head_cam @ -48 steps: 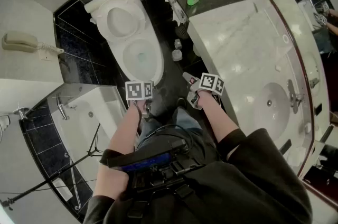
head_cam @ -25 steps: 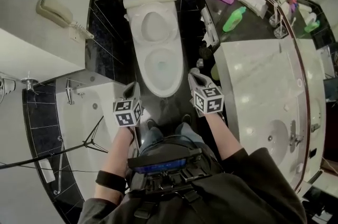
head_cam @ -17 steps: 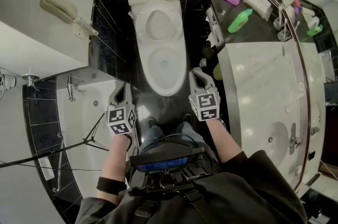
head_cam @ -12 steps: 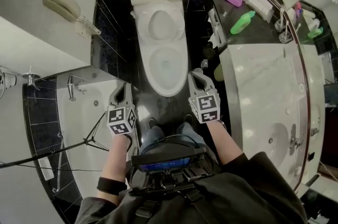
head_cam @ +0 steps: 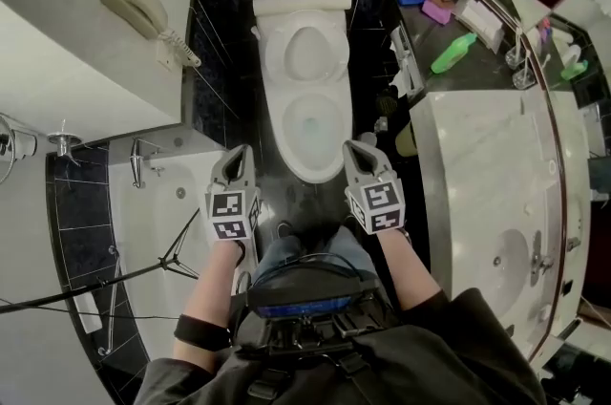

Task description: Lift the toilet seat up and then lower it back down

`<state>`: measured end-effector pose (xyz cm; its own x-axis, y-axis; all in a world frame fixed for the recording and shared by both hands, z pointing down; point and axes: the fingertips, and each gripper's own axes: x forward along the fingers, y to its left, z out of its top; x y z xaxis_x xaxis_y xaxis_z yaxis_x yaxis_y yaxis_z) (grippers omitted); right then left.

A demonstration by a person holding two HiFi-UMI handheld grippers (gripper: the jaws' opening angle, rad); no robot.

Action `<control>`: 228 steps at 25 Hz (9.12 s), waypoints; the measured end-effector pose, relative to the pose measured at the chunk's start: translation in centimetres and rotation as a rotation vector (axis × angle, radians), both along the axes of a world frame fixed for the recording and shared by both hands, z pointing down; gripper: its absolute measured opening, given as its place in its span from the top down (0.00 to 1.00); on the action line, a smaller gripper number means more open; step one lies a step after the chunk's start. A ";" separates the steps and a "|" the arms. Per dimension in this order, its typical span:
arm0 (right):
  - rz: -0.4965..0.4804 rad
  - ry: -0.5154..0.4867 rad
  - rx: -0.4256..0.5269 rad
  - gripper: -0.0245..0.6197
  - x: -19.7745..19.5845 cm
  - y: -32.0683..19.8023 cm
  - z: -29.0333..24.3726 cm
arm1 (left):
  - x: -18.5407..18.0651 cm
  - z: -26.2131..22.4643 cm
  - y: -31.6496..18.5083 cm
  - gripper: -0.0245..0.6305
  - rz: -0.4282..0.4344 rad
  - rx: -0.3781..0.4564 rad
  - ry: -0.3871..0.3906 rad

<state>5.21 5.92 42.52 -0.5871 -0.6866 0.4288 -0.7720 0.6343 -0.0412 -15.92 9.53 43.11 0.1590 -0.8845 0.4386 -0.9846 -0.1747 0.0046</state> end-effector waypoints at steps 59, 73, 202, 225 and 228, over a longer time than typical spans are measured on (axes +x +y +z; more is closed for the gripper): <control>-0.206 -0.010 -0.189 0.96 -23.0 -31.9 24.0 | -11.0 30.5 -46.3 0.54 0.328 -0.248 -0.380; -0.226 -0.041 -0.234 0.96 -26.0 -34.7 29.0 | -13.7 38.9 -52.5 0.51 0.579 -0.275 -0.726; 0.065 0.089 -0.170 0.96 1.7 -11.5 7.8 | -1.3 3.4 -11.4 0.95 0.112 -0.100 -0.023; 0.088 0.090 -0.203 0.96 4.8 -8.6 8.9 | 1.5 5.2 -9.3 0.95 0.124 -0.129 -0.010; 0.091 0.089 -0.208 0.96 5.1 -8.4 9.0 | 1.8 5.3 -9.0 0.95 0.127 -0.134 -0.010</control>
<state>10.33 -2.43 51.51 -0.4803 -0.6262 0.6142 -0.8320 0.5470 -0.0930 -14.09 0.52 48.42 0.2601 -0.7913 0.5534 -0.9549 -0.2957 0.0260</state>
